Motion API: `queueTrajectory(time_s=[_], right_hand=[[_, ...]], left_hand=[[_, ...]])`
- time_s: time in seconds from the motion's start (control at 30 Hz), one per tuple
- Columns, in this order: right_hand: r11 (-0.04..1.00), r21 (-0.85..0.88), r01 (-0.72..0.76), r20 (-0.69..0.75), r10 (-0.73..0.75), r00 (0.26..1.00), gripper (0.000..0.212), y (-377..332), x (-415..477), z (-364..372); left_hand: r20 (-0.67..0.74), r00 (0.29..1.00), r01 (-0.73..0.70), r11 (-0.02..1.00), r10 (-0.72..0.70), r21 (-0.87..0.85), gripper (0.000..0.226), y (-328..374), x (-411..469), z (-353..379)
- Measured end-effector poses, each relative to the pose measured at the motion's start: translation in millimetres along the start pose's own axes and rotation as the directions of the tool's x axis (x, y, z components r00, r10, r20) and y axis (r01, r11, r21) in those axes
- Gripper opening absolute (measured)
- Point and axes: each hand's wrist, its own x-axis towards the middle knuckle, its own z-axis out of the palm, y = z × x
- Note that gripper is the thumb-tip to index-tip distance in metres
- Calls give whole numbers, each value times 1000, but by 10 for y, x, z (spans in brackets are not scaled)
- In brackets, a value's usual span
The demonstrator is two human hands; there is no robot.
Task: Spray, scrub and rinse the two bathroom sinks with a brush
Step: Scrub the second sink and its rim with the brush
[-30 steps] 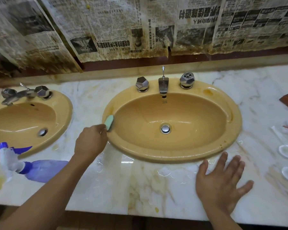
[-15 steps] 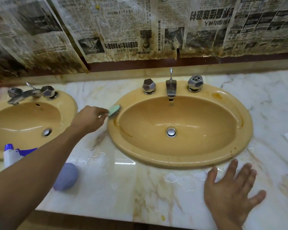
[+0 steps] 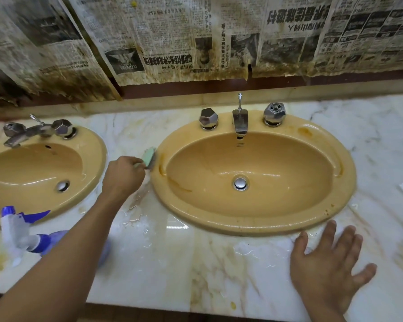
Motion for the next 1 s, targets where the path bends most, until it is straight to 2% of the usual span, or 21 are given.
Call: queueTrajectory(time_s=[0.2,0.37,0.57,0.67,0.77,0.87,1.0], right_hand=[[1000,-30,-3,21,4,1000,76,-2,12,14],[999,-36,-7,33,8,999,76,0,9,31],[1000,-29,-5,31,5,999,76,8,12,29],[999,-38,-3,35,4,999,74,27,7,38],[999,-42,-7,31,8,999,69,33,5,42],[999,-45,-4,24,5,1000,72,26,0,34],[999,-49,-8,34,10,999,73,26,8,28]], left_hand=[[162,987,-44,993,25,112,19,-109,-280,-120],[72,991,-119,987,112,107,25,-96,-147,-161],[224,965,-172,970,132,170,26,77,-393,-67],[174,972,-191,958,155,213,26,47,-417,-122],[131,985,-141,967,115,212,28,93,-76,-203],[184,978,-131,976,98,176,25,193,128,-219],[279,955,-170,955,99,243,23,184,60,-222]])
